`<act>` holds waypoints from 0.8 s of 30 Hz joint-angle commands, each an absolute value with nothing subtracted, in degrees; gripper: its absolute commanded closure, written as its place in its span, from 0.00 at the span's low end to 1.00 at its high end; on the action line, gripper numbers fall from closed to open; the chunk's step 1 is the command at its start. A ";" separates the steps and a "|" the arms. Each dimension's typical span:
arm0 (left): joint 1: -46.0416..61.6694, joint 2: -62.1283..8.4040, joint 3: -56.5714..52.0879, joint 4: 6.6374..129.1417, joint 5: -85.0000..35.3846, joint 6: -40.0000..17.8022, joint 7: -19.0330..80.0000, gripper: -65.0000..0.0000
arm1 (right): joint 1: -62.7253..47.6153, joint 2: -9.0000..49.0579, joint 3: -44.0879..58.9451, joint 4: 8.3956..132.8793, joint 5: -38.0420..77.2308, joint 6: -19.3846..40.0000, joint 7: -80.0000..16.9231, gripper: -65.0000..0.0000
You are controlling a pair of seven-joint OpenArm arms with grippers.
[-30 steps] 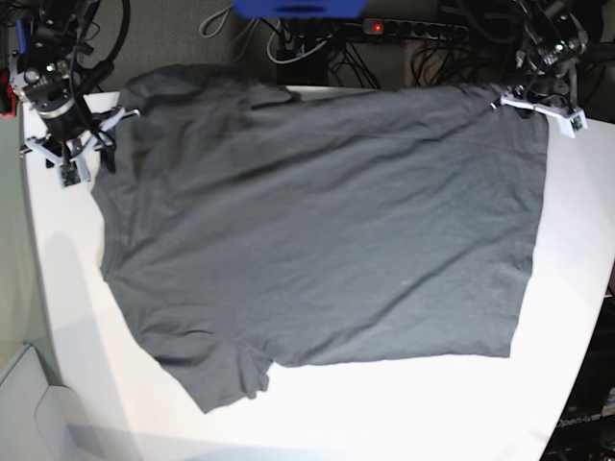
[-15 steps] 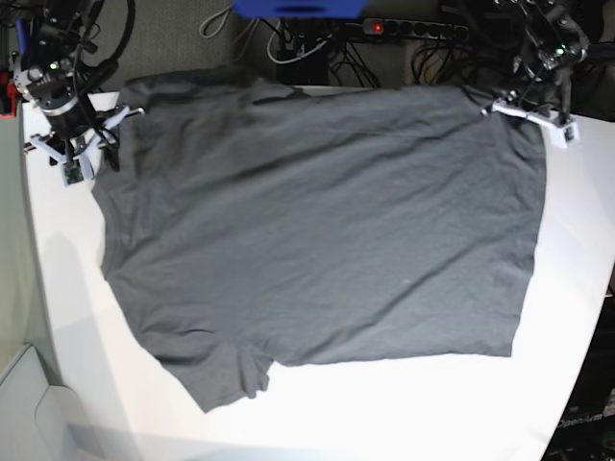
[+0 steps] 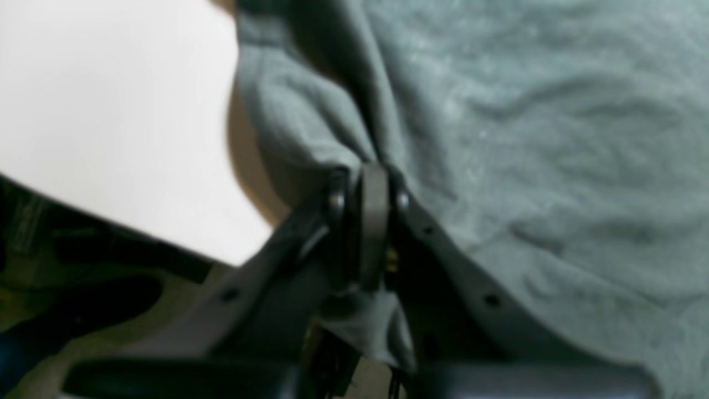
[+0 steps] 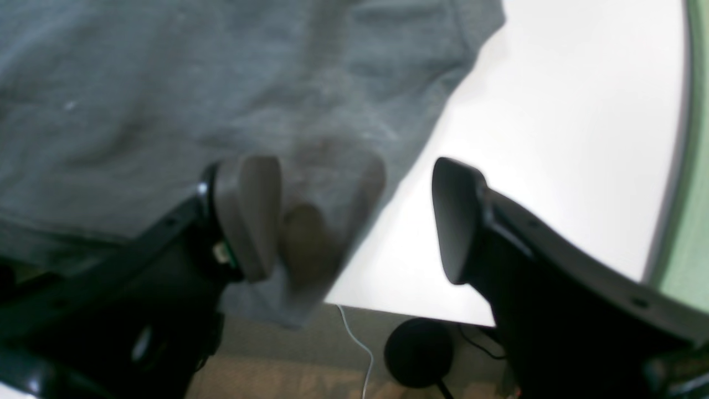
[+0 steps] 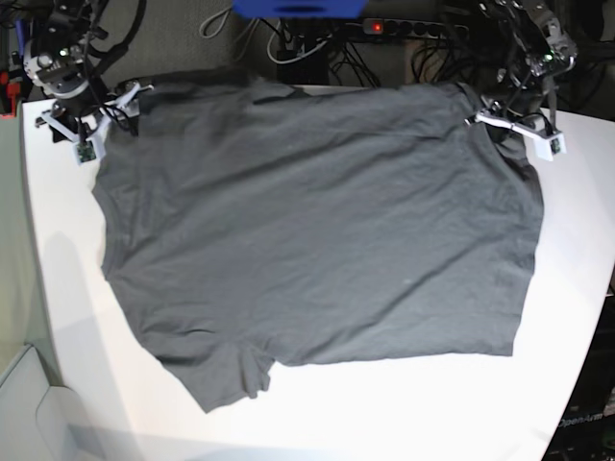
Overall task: Layout the t-shirt on the table in an organized manner, then fold the t-shirt properly
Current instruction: 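Pinch the shirt edge with both grippers along the same side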
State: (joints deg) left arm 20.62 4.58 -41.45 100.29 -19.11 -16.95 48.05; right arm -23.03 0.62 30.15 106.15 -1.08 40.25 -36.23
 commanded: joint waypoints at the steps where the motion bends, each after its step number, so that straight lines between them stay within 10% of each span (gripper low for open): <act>1: 20.53 4.09 -41.54 101.32 -19.74 -17.19 47.34 1.00 | -23.08 0.40 30.55 107.30 -0.48 40.00 -35.38 0.34; 24: 22.02 4.18 -41.80 101.58 -20.00 -17.19 47.34 1.00 | -25.63 -2.42 30.11 106.59 -0.48 40.00 -35.38 0.34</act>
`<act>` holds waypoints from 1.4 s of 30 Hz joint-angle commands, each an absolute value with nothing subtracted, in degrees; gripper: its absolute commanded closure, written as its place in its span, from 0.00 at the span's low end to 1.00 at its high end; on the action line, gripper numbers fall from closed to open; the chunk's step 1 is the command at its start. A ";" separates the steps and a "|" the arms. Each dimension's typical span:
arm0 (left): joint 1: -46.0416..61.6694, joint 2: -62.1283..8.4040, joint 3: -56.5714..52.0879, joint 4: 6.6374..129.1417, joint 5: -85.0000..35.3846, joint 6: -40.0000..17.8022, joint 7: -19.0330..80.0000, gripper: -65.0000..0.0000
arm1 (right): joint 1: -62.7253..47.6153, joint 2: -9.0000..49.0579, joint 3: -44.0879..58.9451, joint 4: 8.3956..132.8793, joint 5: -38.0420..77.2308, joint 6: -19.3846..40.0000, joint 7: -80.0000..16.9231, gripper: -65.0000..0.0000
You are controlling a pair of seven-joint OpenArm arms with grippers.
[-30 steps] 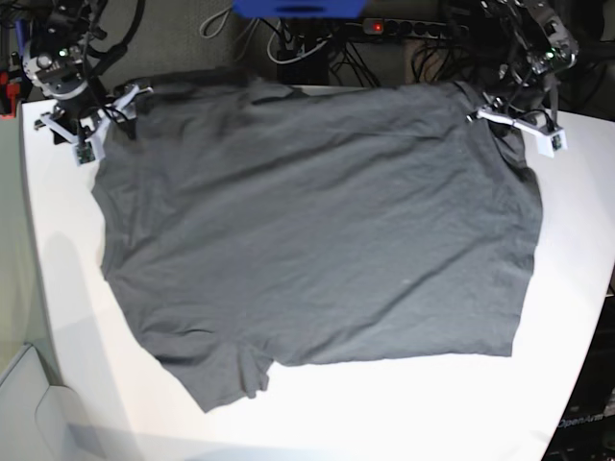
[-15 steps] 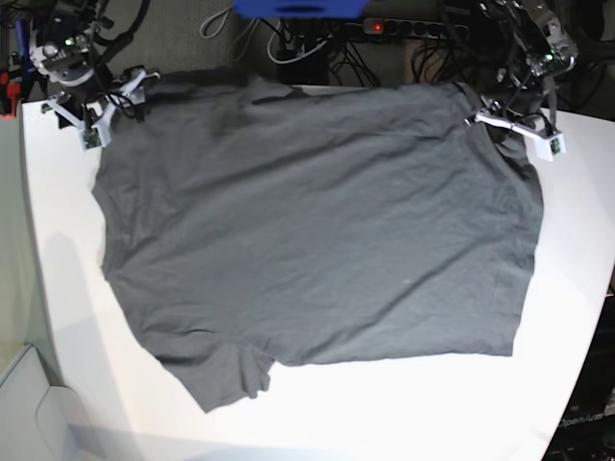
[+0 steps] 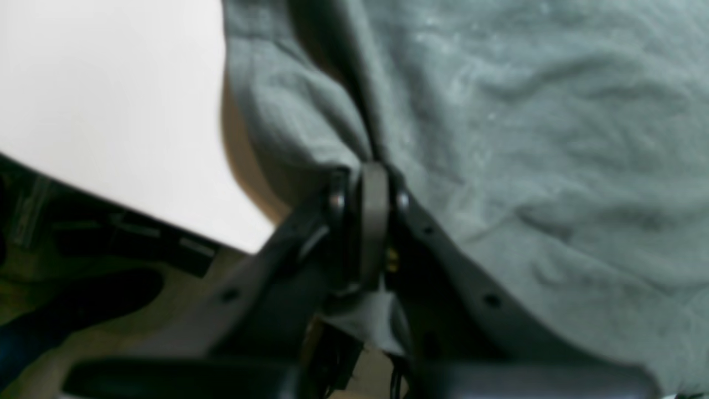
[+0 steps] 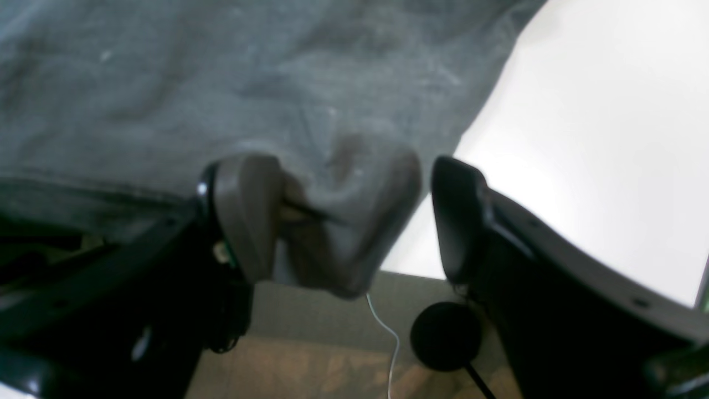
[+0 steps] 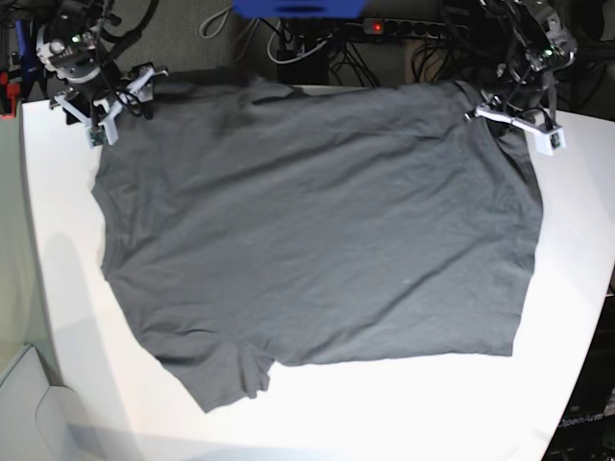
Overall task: Layout the t-shirt on the table in an organized manner, then fold the t-shirt properly
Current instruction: 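Pinch the shirt edge with both grippers along the same side, then lift the held edge with both grippers and fold it across the shirt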
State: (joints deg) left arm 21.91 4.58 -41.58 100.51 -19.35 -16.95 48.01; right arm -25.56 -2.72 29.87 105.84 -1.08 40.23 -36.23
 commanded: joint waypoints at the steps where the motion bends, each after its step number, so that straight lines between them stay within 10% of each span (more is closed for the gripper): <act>1: 22.02 4.18 -41.80 101.58 -20.00 -17.19 47.34 1.00 | -25.63 -2.42 30.11 106.59 -0.48 40.00 -35.38 0.34; 18: 22.90 3.82 -41.89 101.67 -20.18 -17.19 47.25 1.00 | -25.36 -2.42 30.11 102.20 -0.57 40.00 -35.38 0.56; 28: 22.37 3.74 -41.89 101.85 -20.18 -17.19 47.25 1.00 | -24.31 -2.42 30.20 103.87 -0.66 40.00 -35.38 1.00; 42: 22.02 3.65 -41.89 107.74 -19.82 -14.46 47.34 1.00 | -22.46 -2.33 24.75 112.57 -0.57 40.00 -35.38 1.00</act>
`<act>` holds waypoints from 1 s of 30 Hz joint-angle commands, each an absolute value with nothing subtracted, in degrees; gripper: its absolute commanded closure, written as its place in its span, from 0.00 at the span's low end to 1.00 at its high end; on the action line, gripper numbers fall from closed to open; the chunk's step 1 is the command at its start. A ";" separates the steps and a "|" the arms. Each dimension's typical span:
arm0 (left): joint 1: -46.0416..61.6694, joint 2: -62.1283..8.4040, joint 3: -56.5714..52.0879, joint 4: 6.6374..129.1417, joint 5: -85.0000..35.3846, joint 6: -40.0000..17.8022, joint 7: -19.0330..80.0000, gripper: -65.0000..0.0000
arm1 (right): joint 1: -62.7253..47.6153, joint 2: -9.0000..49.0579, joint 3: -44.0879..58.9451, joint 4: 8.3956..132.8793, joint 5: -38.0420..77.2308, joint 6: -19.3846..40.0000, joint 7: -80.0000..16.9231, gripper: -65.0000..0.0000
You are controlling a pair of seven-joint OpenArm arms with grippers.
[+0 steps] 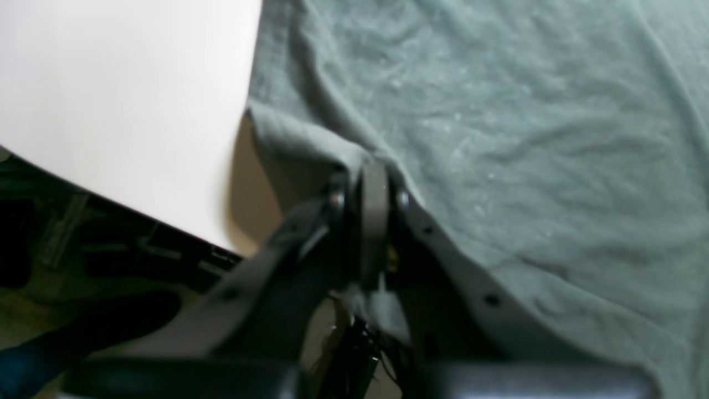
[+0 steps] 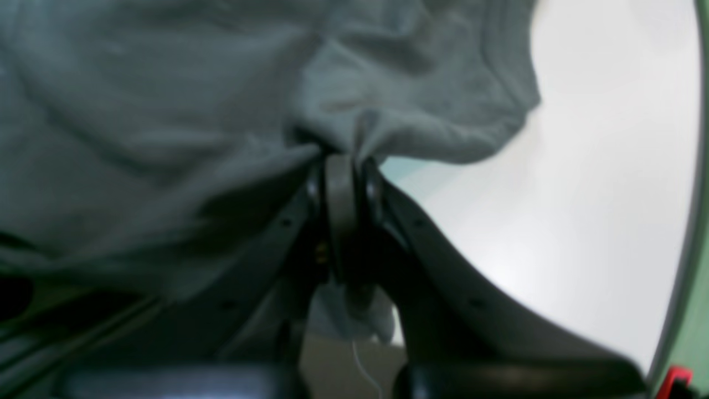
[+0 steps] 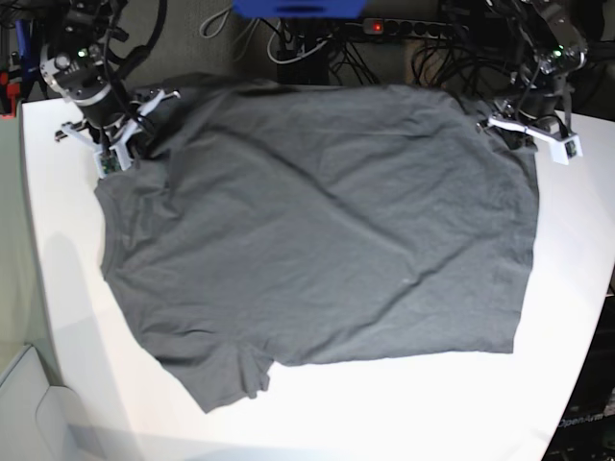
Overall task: Layout the t-shirt on the table in an organized manner, then fold the t-shirt properly
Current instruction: 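Lift the held edge with both grippers and fold it across the shirt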
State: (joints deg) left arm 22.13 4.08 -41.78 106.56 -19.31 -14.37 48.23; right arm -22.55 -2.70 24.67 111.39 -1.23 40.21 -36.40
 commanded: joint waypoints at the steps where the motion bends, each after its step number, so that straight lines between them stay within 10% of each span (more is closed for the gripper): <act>1: 21.76 3.56 -41.89 107.82 -19.82 -14.46 47.34 1.00 | -21.93 -2.33 24.31 112.84 -0.57 40.00 -35.38 1.00; 30: 5.32 -0.48 -41.98 108.62 -13.93 -14.37 54.55 1.00 | 0.66 3.65 23.69 98.95 -0.84 40.00 -35.47 1.00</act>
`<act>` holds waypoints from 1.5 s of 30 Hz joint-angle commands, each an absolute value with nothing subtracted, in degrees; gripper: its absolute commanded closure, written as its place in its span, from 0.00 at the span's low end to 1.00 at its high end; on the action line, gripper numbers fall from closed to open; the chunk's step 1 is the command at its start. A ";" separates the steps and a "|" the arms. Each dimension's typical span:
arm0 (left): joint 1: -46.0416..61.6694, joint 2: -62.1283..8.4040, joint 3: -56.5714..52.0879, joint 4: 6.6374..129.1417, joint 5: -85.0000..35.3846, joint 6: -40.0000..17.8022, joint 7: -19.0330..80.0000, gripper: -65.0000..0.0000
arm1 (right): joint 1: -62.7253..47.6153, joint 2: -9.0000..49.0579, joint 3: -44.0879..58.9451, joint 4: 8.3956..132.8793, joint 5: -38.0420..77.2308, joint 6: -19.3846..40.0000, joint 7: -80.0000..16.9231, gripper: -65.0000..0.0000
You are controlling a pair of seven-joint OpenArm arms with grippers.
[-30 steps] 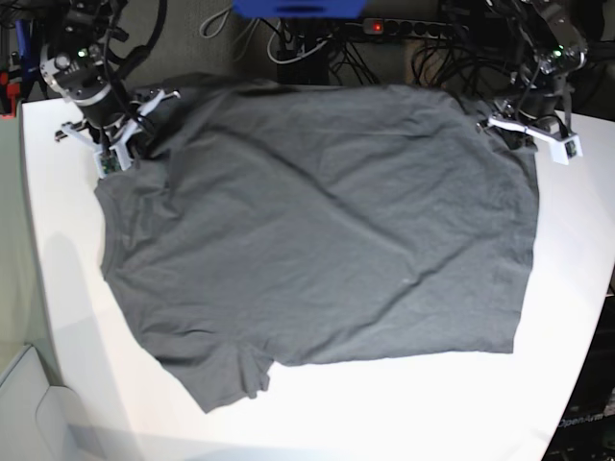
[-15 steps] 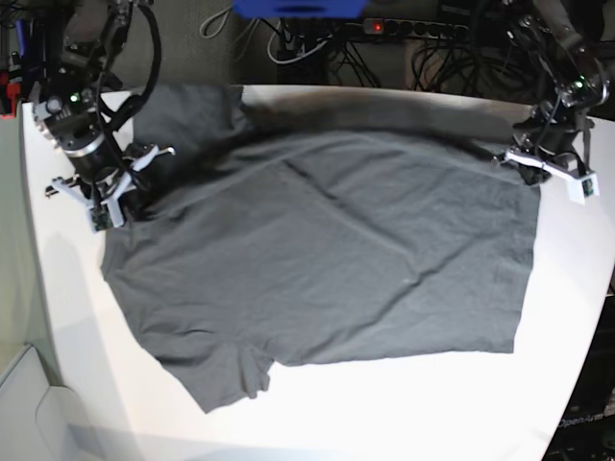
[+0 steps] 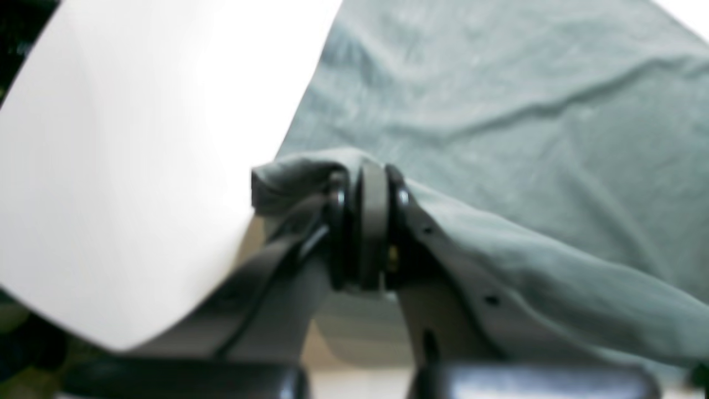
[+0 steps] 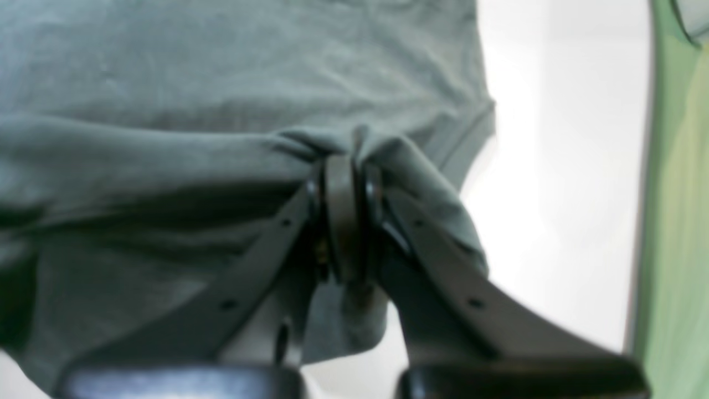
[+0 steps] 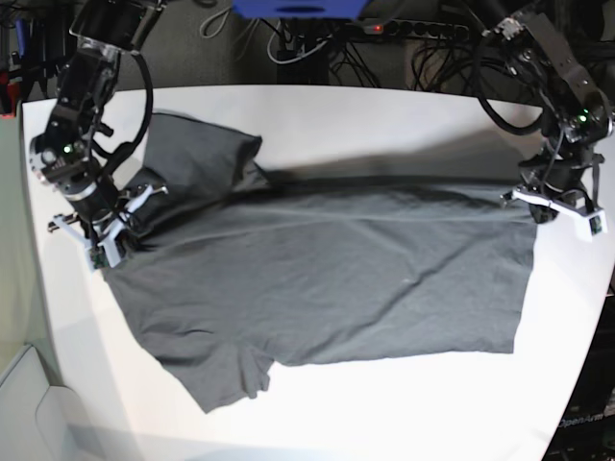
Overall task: Layout the t-shirt on the table in an organized manner, then fold the t-shirt properly
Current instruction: 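Lift the held edge with both grippers and fold it across the shirt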
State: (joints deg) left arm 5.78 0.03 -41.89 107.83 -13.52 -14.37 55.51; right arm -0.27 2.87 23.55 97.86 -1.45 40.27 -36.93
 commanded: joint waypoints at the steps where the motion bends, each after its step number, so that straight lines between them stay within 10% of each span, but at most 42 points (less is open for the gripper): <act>1: 4.97 -0.57 -41.98 108.62 -13.93 -14.37 54.55 1.00 | 1.54 3.74 23.78 98.24 -0.84 40.00 -35.47 1.00; 45: -11.38 -4.97 -41.80 87.43 -14.02 -14.37 52.09 1.00 | 14.73 6.20 23.60 79.69 -0.75 40.00 -34.24 1.00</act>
